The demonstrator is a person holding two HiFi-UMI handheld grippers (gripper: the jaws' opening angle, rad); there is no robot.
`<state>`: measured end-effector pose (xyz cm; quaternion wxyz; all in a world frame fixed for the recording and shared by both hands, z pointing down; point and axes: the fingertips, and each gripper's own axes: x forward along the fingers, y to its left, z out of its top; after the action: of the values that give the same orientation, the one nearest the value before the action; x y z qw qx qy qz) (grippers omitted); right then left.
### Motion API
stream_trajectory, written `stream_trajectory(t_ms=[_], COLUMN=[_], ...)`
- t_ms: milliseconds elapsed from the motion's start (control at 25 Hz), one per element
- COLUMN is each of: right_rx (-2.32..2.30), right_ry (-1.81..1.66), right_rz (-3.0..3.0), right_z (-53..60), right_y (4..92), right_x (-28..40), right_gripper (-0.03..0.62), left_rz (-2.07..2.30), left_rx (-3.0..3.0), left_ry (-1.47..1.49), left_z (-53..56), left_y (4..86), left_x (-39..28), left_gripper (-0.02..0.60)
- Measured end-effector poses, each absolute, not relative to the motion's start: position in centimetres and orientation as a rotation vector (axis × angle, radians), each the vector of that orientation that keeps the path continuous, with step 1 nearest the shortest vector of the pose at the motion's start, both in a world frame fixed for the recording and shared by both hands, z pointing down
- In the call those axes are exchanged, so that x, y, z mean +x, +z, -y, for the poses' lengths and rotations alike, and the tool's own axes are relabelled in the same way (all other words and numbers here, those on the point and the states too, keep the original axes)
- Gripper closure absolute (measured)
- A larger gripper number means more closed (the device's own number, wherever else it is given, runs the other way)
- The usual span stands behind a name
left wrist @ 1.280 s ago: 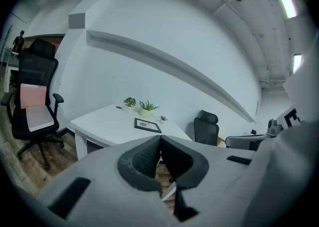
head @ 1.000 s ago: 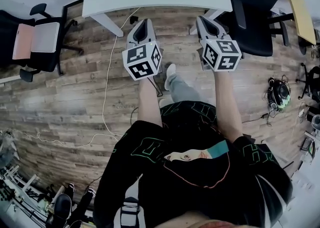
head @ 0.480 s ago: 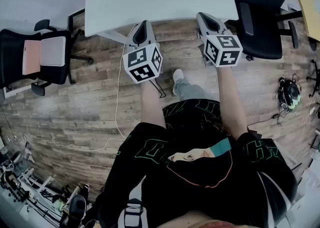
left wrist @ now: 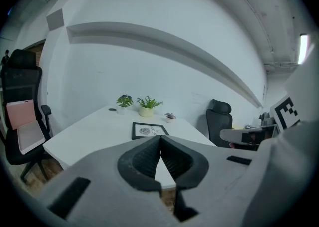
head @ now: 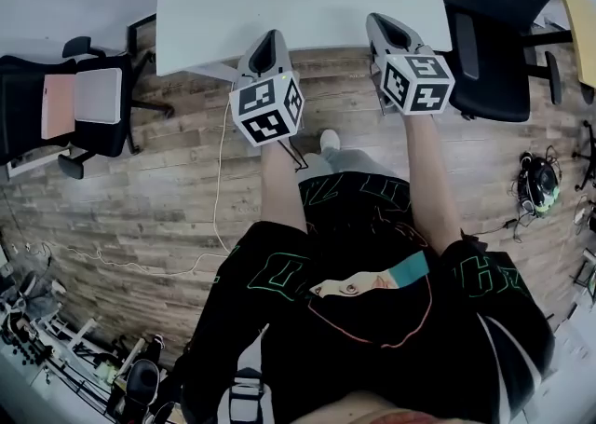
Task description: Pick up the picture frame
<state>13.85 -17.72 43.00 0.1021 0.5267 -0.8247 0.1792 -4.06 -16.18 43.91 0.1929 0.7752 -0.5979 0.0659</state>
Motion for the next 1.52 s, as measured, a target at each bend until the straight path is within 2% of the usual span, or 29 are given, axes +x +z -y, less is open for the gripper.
stream_trajectory(t_ms=[600, 1520], right_rx=[1.548, 1.521], right_ry=[0.507, 0.730], right_rz=[2.501, 2.312], right_z=[23.3, 35.9], right_y=[40.7, 50.1], right_x=[11.8, 10.5], right_gripper=[0.589, 0.589], left_rz=[1.690, 1.560], left_rx=[2.215, 2.034], left_ry=[0.221, 0.409], left_z=[21.3, 34.5], left_y=[41.8, 51.5], left_x=[-5.5, -7.4], left_gripper=[0.574, 0.574])
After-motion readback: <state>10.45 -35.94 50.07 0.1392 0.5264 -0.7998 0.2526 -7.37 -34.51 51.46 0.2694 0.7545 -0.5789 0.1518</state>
